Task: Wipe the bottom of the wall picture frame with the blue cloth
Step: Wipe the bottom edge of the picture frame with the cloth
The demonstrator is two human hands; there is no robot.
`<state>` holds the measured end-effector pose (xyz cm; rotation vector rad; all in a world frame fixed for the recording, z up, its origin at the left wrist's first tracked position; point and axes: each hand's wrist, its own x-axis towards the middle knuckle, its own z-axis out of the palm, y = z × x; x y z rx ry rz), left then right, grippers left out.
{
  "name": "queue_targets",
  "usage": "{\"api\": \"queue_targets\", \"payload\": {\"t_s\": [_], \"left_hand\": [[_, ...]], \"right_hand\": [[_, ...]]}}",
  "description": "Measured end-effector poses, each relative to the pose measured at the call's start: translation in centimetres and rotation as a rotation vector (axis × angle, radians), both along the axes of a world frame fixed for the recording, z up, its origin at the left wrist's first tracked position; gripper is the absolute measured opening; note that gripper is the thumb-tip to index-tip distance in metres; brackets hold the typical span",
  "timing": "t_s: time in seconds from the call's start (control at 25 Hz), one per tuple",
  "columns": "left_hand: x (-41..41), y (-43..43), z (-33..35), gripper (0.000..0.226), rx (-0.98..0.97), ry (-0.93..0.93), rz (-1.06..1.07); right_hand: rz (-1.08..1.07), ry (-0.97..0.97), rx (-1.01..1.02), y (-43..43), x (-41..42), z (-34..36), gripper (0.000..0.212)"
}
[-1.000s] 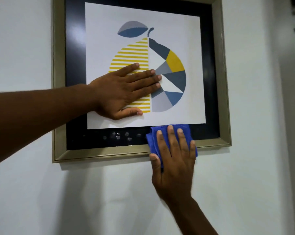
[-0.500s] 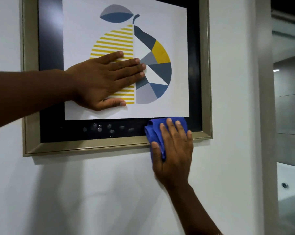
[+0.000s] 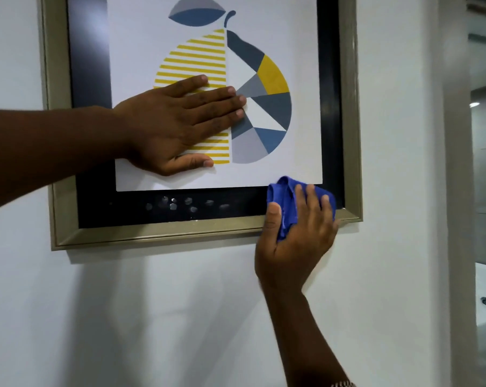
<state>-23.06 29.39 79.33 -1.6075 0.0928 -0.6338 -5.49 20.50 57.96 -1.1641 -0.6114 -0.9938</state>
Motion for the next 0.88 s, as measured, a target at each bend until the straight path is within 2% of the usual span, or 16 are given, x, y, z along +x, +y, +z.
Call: {"api": "queue_targets", "payload": {"t_s": [0.04, 0.08, 0.2, 0.24, 0.36, 0.44, 0.56, 0.68, 0.84, 0.88], "left_hand": [[0.2, -0.2, 0.0, 0.079, -0.005, 0.004, 0.002], [0.4, -0.4, -0.1, 0.079, -0.007, 0.004, 0.007], [-0.2, -0.5, -0.2, 0.078, -0.020, 0.005, 0.019], [-0.8, -0.2, -0.1, 0.077, -0.020, 0.012, 0.020], [-2.2, 0.2, 0.5, 0.078, -0.026, 0.015, 0.045], [-2.4, 0.2, 0.3, 0.078, -0.032, 0.013, 0.059], [-2.3, -0.3, 0.3, 0.078, -0.059, 0.021, 0.048], [-3.7, 0.3, 0.4, 0.077, -0.076, -0.006, 0.060], [-4.3, 0.6, 0.4, 0.078, -0.096, -0.020, 0.065], [-4.2, 0.5, 0.3, 0.078, -0.101, -0.020, 0.063]], "right_hand": [[0.016, 0.045, 0.009, 0.4, -1.2, 0.2, 0.063], [0.016, 0.010, -0.031, 0.9, -2.9, 0.1, 0.065], [-0.015, -0.272, -0.183, 1.6, -5.8, -1.4, 0.059], [-0.024, -0.303, -0.179, 1.5, -5.1, -1.5, 0.056], [-0.007, -0.128, -0.054, 1.5, -3.3, -0.6, 0.055], [-0.013, -0.027, -0.025, 2.5, -5.9, -0.1, 0.057], [-0.011, -0.176, -0.120, 4.5, -12.3, -0.6, 0.054], [0.013, -0.329, -0.127, 5.2, -12.1, -1.5, 0.047], [0.022, -0.029, 0.060, 5.8, -12.5, 0.0, 0.046], [0.042, -0.036, 0.048, 6.2, -14.4, 0.1, 0.048]]}}
